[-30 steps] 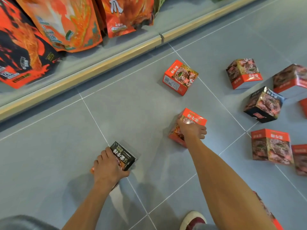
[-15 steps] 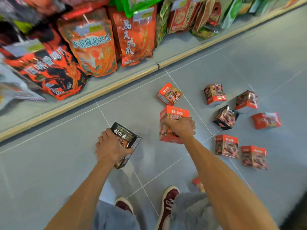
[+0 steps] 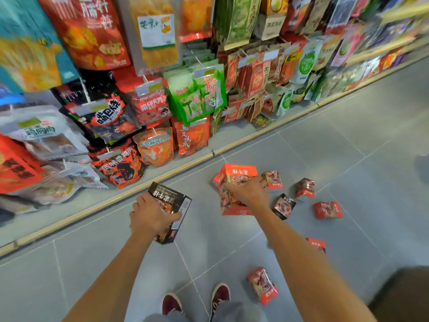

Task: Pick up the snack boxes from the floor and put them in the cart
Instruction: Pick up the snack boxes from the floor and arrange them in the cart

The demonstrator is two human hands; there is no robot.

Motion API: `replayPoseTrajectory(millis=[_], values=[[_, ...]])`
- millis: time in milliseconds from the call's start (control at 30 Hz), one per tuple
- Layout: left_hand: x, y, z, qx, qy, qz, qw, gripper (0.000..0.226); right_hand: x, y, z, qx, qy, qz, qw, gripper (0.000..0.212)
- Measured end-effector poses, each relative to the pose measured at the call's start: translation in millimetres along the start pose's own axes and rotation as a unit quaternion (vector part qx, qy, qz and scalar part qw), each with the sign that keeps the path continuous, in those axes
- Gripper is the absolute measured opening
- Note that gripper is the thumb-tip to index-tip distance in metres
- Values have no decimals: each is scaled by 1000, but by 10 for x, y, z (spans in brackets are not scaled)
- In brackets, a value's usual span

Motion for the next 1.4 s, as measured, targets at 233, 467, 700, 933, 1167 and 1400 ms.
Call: replayPoseTrajectory(millis=[233,467,700,933,1167,1400], values=[[-336,-998,-532,-76,-5,-31,997,126,-305,-1192,519,-22,-52,-17,998,128],[-531,-1481,-235,-78,-41,-69,994,137,-333,-1372,1072,5,-110,35,993,148],[-986,-1693,737,-132,-134,-136,973,137,-930,-1045,1826,-24,-213,101,972,145],[-2044,-1995,1969,-171,-282,-206,921,131,-2128,-353,2486,-78,-320,197,924,120],[-3434,-2187,3130,-232,-400,-266,846,124,-3615,577,2986,-100,-441,263,852,102],[-4962,-1896,4633,-250,-502,-300,772,125,-5614,1362,2967,-142,-544,316,765,61]])
Point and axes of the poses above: each hand's wrist, its own x-axis towards the middle knuckle, its own y-axis out of the palm, z = x × y, the point moved 9 cm from there along x, towards the middle knuckle, and after that the axes turned 4 degrees about -z, right-handed, at the moved point
